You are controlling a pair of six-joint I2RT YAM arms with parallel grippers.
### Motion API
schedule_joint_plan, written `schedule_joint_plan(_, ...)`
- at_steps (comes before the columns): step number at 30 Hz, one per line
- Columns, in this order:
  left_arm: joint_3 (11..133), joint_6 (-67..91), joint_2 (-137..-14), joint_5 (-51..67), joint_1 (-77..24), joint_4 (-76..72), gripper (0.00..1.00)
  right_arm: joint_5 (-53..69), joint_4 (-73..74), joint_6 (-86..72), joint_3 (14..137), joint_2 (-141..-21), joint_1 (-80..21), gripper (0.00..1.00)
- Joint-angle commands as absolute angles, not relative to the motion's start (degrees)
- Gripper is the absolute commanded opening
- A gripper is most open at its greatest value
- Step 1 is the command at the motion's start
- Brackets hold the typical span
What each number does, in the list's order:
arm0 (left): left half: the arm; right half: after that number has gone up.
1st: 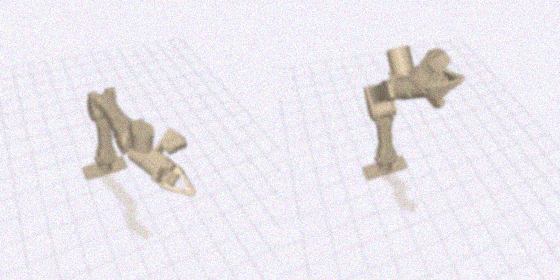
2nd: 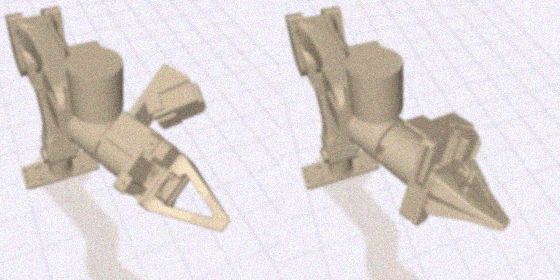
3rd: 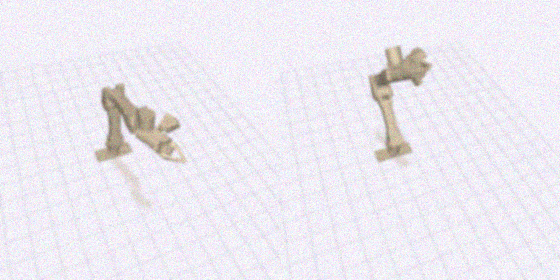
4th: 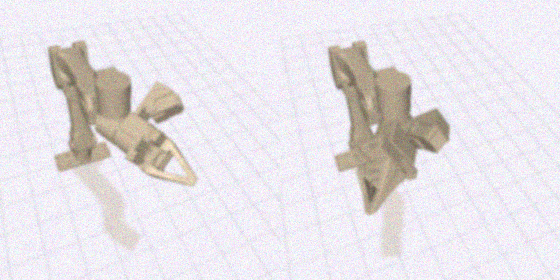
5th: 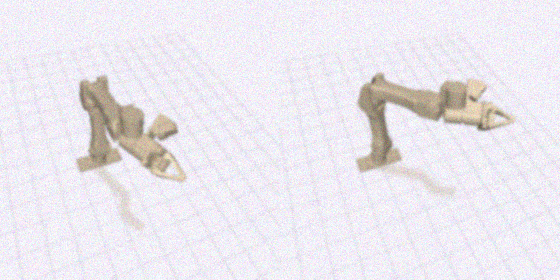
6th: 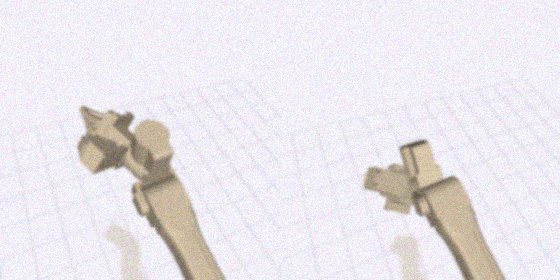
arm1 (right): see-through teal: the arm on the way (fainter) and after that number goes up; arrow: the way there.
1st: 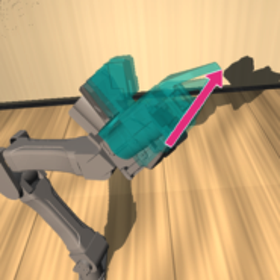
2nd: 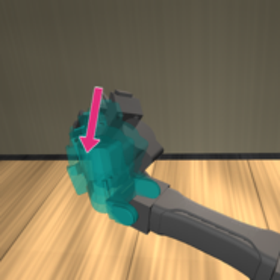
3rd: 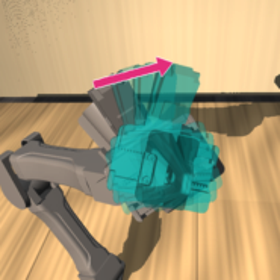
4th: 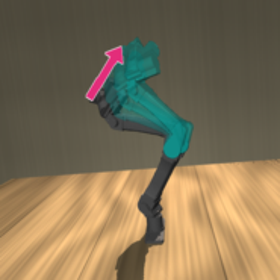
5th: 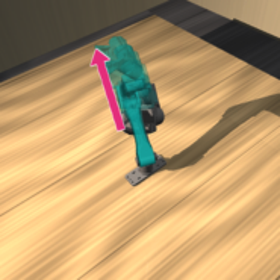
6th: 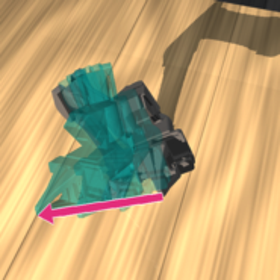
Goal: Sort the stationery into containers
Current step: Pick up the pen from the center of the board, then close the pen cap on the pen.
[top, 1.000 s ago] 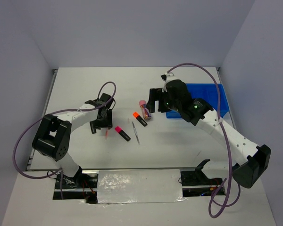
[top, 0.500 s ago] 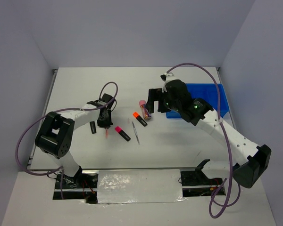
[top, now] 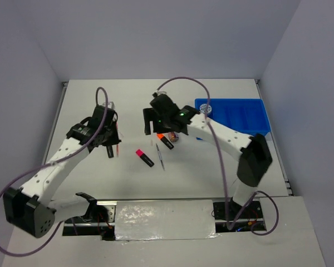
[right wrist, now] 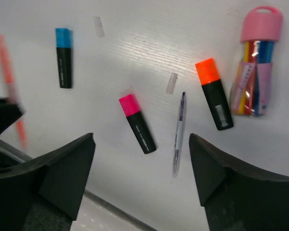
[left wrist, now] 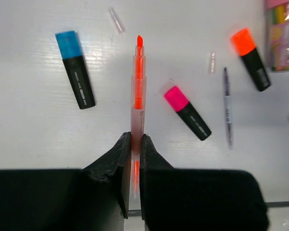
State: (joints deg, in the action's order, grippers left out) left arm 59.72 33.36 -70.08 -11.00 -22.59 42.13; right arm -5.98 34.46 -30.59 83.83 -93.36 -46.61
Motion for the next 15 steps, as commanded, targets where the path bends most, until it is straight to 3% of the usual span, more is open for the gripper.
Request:
schedule_joint_plan(1,61.35,33.84,-63.03,-12.39,-22.68,46.93,0.00,-10.80,38.23,-34.45,92.53,-103.66,-48.60,0.83)
schedule_joint_plan(3,61.52,33.84,-58.30,-12.04,-22.68,47.37,0.00,-12.12,39.46,-35.59,97.44,-110.17,-48.95,0.73)
schedule_joint_plan(9,64.07,35.33,-47.48,-14.68,-22.59,49.48,0.00,-13.88,46.31,-34.81,108.88,-123.55,-48.96,0.71)
schedule_joint_plan(15,64.60,34.89,-45.70,-15.38,-22.67,52.03,0.00,-13.01,46.14,-33.57,109.34,-127.96,-48.52,0.63)
